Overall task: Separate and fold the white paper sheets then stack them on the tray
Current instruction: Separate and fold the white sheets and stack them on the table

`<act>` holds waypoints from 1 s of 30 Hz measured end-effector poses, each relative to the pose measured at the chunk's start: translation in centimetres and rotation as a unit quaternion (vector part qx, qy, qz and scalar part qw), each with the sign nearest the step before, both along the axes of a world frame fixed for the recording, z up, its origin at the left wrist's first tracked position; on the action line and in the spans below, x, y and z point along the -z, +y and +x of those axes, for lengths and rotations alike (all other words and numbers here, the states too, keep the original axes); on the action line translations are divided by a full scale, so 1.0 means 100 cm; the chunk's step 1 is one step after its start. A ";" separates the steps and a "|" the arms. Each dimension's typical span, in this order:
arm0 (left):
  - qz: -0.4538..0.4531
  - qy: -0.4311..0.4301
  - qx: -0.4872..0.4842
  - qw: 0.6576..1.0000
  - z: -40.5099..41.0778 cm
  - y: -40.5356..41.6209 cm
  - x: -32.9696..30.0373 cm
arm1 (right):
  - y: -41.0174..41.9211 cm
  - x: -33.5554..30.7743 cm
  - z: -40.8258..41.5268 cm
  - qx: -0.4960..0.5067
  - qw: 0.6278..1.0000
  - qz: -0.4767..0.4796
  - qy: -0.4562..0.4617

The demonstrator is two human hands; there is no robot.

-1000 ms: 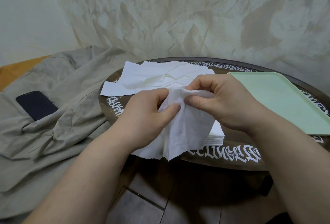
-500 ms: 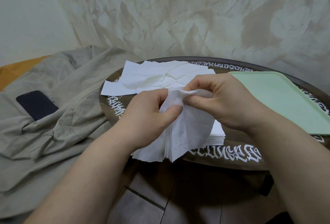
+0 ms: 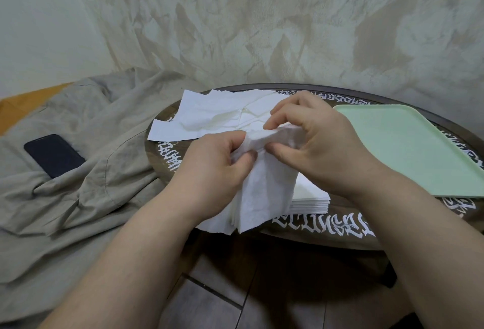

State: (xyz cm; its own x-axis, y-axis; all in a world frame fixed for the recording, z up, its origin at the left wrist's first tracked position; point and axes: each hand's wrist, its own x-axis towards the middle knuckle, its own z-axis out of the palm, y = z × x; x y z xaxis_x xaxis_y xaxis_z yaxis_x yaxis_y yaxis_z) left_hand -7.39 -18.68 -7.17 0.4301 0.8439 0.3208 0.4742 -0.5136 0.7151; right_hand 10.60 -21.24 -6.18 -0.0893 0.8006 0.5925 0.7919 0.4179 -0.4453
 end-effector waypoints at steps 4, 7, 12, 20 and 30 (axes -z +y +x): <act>-0.044 -0.033 0.030 0.998 -0.001 -0.003 -0.005 | 0.002 0.002 -0.002 0.009 0.998 0.050 -0.033; -0.116 -0.079 0.061 0.988 -0.005 -0.005 -0.008 | 0.002 0.000 -0.001 0.020 0.996 0.077 -0.040; -0.129 -0.113 0.046 0.984 -0.004 -0.004 -0.007 | 0.001 -0.001 -0.001 0.025 0.996 0.080 -0.025; -0.116 -0.272 -0.028 0.955 -0.002 0.000 -0.004 | -0.009 -0.015 0.003 -0.034 0.987 -0.029 0.151; -0.164 -0.268 0.066 0.947 0.005 -0.008 -0.001 | -0.007 -0.008 0.000 -0.093 0.958 -0.109 0.249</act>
State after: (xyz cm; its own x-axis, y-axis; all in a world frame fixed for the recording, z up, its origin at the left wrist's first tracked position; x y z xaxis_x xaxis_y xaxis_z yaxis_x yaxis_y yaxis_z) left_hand -6.85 -19.49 -7.06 0.3881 0.8863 0.2526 -0.0546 -0.2514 0.9663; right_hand 10.63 -21.98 -5.42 0.0077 0.9079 0.4192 0.3800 0.3851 -0.8410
